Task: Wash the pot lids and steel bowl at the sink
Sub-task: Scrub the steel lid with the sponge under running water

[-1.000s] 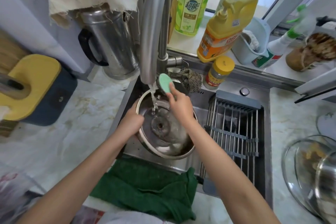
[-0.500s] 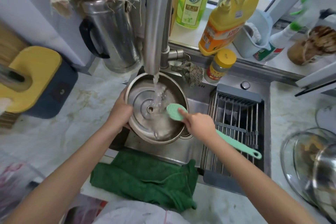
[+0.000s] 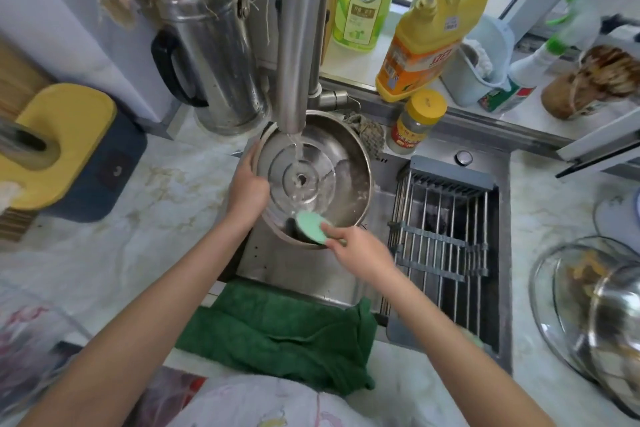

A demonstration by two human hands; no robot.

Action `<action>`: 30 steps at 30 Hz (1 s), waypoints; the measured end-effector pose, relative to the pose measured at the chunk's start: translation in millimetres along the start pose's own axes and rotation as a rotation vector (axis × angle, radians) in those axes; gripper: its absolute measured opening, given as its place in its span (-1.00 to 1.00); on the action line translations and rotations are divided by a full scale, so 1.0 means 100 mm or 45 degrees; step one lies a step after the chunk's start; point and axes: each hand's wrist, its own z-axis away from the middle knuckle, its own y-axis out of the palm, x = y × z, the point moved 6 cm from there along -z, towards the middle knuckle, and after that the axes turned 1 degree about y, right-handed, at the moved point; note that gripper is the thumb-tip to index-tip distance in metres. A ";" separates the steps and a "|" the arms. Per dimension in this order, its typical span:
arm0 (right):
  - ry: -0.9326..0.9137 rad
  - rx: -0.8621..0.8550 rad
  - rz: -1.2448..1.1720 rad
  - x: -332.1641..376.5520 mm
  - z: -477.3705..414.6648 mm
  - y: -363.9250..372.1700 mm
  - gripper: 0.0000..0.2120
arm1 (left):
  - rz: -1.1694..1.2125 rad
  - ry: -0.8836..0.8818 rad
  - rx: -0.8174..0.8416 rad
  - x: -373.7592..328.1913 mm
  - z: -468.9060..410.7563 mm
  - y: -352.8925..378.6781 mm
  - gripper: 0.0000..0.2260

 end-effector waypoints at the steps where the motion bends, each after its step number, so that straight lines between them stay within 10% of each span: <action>1: 0.053 -0.063 0.308 -0.13 -0.05 -0.11 -0.59 | -0.070 -0.013 0.034 -0.01 0.01 0.00 -0.32; 9: 0.118 -0.289 0.655 -0.23 -0.25 -0.32 -0.51 | -0.214 0.032 -0.074 -0.07 0.03 -0.05 -0.30; 17: -0.043 -0.094 -0.768 0.49 0.13 0.46 -0.61 | -0.027 -0.061 -0.149 0.09 -0.11 -0.05 -0.46; 22: -0.079 -0.441 0.060 0.05 0.18 0.20 -0.54 | 0.141 -0.216 -0.236 0.15 -0.13 -0.25 -0.52; 26: 0.218 -0.545 0.054 -0.39 0.02 -0.05 -0.54 | 0.034 -0.310 -0.123 0.18 -0.10 -0.26 -0.56; 30: -0.061 -0.476 0.010 0.05 0.11 0.16 -0.50 | 0.190 -0.447 -0.157 0.25 -0.04 -0.20 -0.67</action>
